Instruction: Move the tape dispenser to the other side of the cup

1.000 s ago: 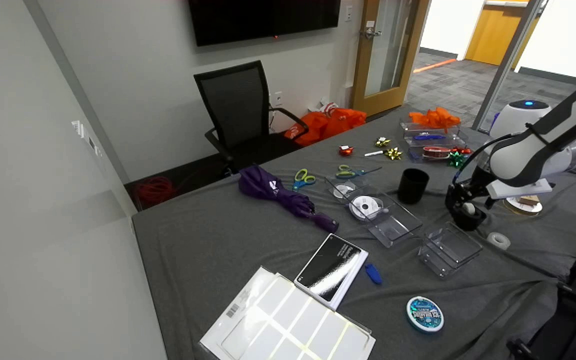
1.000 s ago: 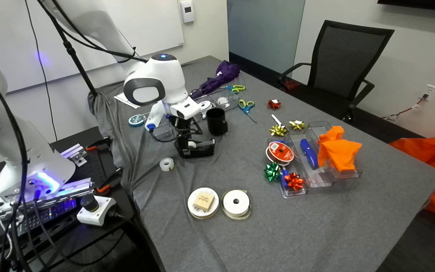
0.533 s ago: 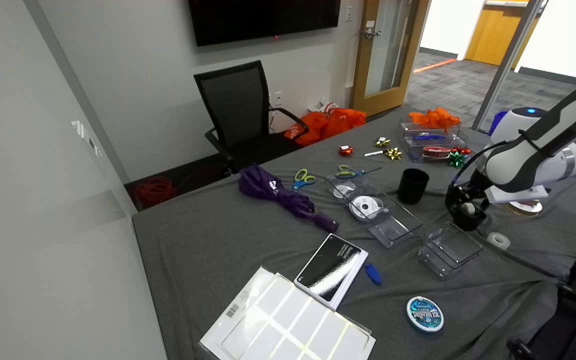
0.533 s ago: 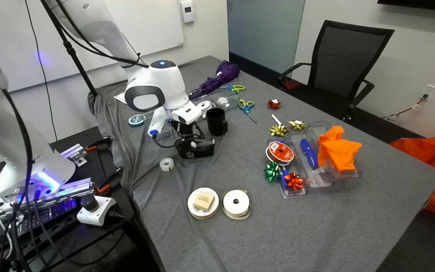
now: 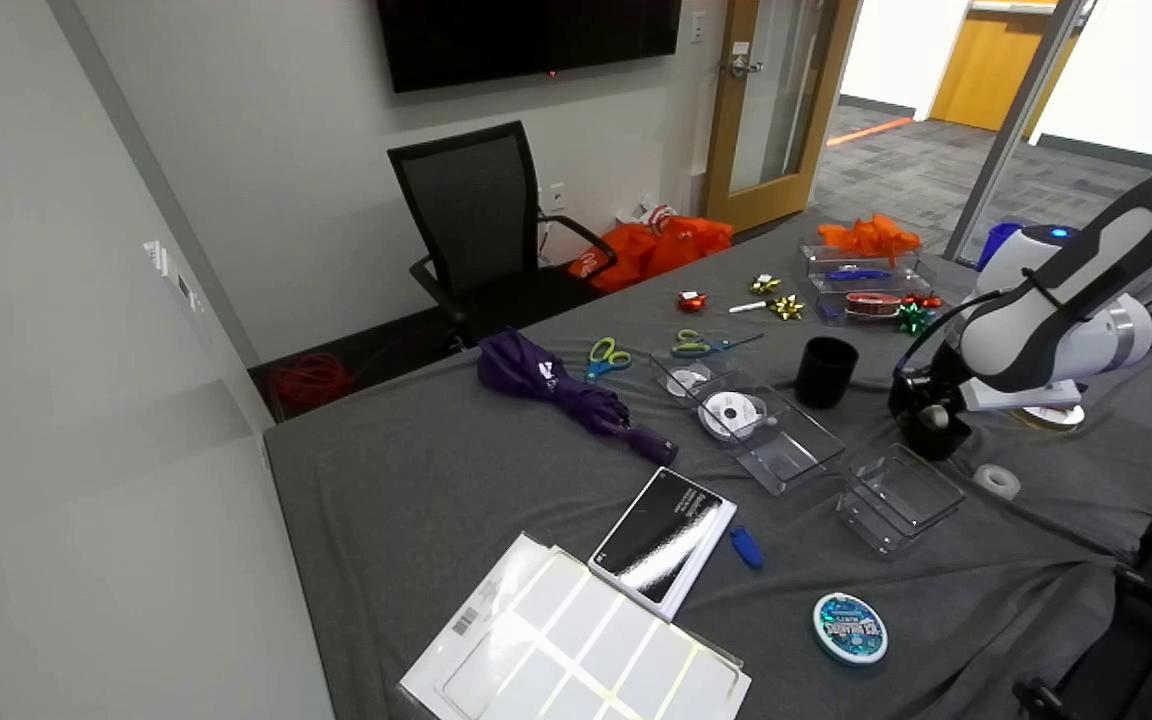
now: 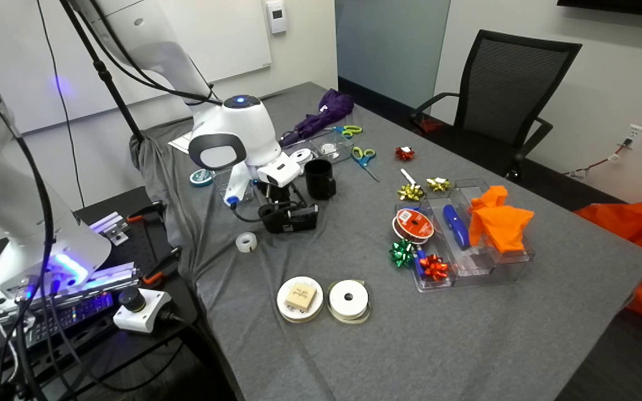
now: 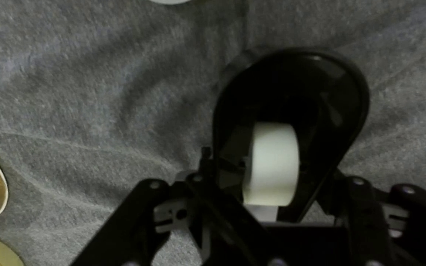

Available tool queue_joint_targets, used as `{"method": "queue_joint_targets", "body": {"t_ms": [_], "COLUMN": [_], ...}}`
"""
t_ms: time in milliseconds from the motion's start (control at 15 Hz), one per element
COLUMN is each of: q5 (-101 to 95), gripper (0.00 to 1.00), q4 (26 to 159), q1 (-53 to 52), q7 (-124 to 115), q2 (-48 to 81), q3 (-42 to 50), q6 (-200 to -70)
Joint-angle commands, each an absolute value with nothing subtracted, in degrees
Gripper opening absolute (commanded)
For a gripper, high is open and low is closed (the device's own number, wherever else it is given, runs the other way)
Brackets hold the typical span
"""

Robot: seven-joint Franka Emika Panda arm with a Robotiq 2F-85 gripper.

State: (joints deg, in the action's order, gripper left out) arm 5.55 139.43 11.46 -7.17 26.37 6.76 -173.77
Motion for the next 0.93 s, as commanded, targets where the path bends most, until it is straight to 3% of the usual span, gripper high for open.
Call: {"method": "queue_joint_targets", "body": {"t_ms": [0,533,867], "q5": [7.06,11.33,9.79], "gripper": [0.38,0.38,0.38], "q4": [138.51,142.60,139.77], "q1": [13.53,13.06,7.54], "q7": [-5.21,-7.52,-18.84], "q2": [27.92,17.15,8.25], "q3": [4.87,4.74,10.02], "q6": [-175.61,-168.85,-153.80]}}
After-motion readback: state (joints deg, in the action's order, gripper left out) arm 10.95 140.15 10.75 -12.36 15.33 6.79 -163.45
